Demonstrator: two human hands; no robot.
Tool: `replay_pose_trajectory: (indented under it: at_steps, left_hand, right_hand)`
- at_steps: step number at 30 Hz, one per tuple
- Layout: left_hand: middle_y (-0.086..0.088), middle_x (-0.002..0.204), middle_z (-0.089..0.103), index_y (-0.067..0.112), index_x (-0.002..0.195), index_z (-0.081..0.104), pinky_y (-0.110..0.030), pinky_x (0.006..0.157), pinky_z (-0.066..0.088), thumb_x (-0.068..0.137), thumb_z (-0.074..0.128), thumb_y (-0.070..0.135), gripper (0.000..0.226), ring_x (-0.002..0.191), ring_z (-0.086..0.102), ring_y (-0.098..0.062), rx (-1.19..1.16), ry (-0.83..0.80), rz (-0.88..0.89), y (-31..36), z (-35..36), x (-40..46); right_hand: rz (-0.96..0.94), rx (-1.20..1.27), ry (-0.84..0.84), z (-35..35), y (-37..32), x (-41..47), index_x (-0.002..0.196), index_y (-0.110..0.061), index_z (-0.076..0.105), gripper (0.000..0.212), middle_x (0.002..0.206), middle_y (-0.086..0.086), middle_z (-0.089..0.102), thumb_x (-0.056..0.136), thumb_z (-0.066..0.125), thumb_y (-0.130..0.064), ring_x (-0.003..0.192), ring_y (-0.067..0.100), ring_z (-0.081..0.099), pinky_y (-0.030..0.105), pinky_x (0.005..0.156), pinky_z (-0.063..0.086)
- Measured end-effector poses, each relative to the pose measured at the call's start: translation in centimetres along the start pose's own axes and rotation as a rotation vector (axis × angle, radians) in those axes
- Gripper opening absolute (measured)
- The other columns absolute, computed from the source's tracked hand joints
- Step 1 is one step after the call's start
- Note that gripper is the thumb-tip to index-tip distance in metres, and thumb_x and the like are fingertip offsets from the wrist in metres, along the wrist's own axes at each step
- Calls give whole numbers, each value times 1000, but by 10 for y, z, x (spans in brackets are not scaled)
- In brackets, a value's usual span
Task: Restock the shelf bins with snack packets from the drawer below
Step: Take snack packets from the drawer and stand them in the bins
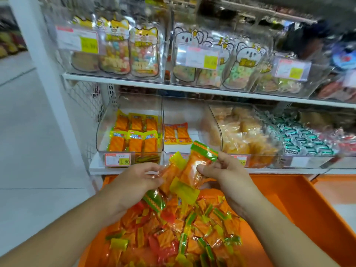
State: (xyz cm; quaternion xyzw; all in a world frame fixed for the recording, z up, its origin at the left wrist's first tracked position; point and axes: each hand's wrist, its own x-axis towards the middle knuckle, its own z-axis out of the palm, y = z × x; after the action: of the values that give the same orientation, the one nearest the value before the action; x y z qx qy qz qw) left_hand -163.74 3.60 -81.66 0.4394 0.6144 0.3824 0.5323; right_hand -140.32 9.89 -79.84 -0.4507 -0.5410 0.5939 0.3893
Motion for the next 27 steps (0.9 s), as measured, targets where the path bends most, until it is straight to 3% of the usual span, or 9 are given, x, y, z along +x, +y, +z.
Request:
replay_pose_trajectory:
  at_steps: [2,5,9,11,13,17,20,24,27]
  left_hand:
    - [6,97,80,34,105,78,-40,90,50,89,78,21,21,100,73,-16,-59,43,-18,2,-3,6]
    - [-4,96,80,28,100,79,-43,88,51,84,80,13,22,97,75,-28,-153,82,-18,2,-6,15]
    - [-9,97,80,15,102,76,-42,88,54,90,71,1,20,98,75,-31,-249,87,-10,7,-6,21]
    - [-9,102,80,13,108,73,-46,94,55,92,70,0,21,101,76,-31,-270,72,11,9,-4,24]
    - [-2,100,81,21,107,71,-45,95,55,90,74,3,25,99,77,-24,-259,88,37,11,-3,24]
    - [3,108,80,28,113,72,-49,102,54,82,85,27,33,104,75,-18,-233,66,40,12,1,24]
    - [7,111,79,27,119,69,-44,98,57,89,79,21,31,106,74,-14,-207,92,50,7,6,24]
    - [6,115,77,28,121,66,-35,86,58,91,78,18,34,106,74,-13,-200,106,28,3,8,24]
    - [6,109,77,28,113,72,-34,80,61,91,76,15,26,98,75,-11,-236,76,25,6,6,19]
  right_hand:
    - [4,133,12,4,-5,5,111,-4,71,26,77,10,67,88,71,8,75,27,70,36,61,61]
    - [36,327,43,5,-8,14,111,-2,64,32,91,20,67,85,68,17,85,37,74,37,69,65]
    - [40,264,138,13,-5,23,113,-14,68,40,106,21,72,83,76,11,91,41,77,44,73,66]
    - [6,60,134,20,-1,24,106,-18,70,32,92,13,76,82,83,-1,78,32,77,44,68,62]
    - [-43,-134,132,25,6,27,95,-12,67,26,64,0,63,79,88,-11,58,19,60,35,59,46]
    - [-91,-257,98,35,14,28,74,-8,53,39,62,1,35,80,89,-21,61,17,32,25,53,28]
    - [-58,-326,47,42,17,24,72,-13,52,40,63,2,38,80,89,-25,61,17,36,25,54,31]
    - [39,-210,17,45,15,20,97,-15,65,32,77,-2,71,78,91,-20,71,20,70,29,65,57]
    - [-31,-127,-100,43,5,14,85,-18,68,20,57,-15,58,85,83,-4,53,1,53,15,57,45]
